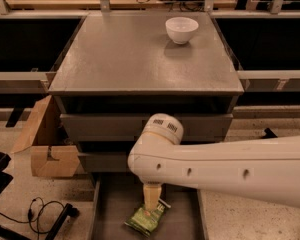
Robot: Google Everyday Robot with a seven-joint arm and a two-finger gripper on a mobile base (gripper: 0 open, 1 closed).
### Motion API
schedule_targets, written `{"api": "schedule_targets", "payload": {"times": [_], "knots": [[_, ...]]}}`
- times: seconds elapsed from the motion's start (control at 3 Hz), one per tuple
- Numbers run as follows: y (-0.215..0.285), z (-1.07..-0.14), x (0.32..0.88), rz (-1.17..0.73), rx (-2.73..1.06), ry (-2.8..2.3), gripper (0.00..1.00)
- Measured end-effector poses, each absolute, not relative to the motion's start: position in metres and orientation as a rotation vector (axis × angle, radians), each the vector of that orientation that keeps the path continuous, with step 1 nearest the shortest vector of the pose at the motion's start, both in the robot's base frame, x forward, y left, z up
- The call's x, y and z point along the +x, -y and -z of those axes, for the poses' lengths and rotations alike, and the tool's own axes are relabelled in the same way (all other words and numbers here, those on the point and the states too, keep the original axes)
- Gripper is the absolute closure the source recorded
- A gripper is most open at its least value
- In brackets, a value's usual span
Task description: Pick green jalapeno chip bag from bottom drawer and place on counter
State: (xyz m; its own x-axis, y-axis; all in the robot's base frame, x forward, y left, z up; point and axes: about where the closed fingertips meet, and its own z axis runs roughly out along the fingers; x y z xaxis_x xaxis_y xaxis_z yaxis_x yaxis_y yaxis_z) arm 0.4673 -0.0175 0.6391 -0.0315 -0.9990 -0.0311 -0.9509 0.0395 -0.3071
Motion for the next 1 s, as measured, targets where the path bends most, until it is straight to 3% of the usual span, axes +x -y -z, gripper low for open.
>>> {"api": "schedule_targets", "payload": {"times": [0.67,1.0], "knots": [[-0.042,-0.462,0.444,0.079,-2.177,-1.998,0.00],[-0.040,-0.390,0.458,0.123,-2.240,-2.007,0.00]]}}
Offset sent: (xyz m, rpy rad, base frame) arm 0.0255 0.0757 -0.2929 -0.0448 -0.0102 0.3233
